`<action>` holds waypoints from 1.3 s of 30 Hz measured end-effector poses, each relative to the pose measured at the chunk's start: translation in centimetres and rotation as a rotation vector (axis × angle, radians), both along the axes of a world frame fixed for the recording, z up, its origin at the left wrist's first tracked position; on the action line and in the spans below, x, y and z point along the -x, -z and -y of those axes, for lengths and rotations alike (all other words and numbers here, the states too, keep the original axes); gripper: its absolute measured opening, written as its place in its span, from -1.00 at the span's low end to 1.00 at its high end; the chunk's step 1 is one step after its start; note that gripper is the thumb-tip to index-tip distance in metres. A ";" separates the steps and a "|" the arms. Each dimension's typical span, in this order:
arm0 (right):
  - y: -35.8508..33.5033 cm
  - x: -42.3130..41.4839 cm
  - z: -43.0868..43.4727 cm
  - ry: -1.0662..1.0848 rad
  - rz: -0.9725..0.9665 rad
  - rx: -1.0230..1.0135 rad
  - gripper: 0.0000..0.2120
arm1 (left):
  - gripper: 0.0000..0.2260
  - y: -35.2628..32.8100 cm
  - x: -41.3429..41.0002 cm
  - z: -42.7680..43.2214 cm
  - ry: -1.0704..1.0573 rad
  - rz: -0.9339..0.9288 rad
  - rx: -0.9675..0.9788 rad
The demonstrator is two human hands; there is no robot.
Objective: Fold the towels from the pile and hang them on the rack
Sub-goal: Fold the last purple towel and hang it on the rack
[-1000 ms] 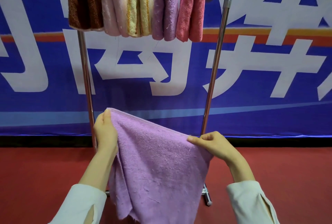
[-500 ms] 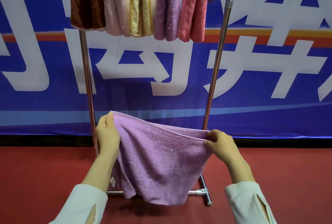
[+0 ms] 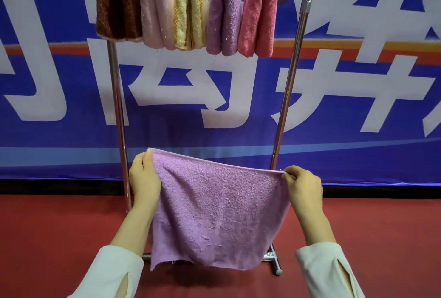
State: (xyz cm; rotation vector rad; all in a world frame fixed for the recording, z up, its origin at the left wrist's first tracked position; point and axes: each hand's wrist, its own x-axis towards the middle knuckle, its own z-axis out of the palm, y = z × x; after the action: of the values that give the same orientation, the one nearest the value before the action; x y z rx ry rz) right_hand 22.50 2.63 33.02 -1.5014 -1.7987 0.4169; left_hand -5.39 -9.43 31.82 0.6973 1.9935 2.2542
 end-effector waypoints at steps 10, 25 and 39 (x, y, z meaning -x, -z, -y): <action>0.7 0.2 -0.4 -0.047 -0.061 0.067 -0.90 | -0.73 -0.2 -0.6 -0.4 0.007 -0.046 0.022; -1.4 0.0 0.9 -0.240 -0.684 0.298 -0.86 | -0.73 -0.4 -2.0 -0.9 0.041 -0.072 0.221; -2.8 5.2 4.2 -0.610 -0.916 0.641 -0.79 | -0.78 -1.9 -9.7 -1.4 0.433 -0.322 0.298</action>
State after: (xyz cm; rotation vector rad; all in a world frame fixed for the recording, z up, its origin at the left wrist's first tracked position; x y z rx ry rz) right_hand 17.33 -1.58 35.81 -0.7994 -1.3377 1.7826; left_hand 4.35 -8.00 33.69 1.3640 1.9905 1.6412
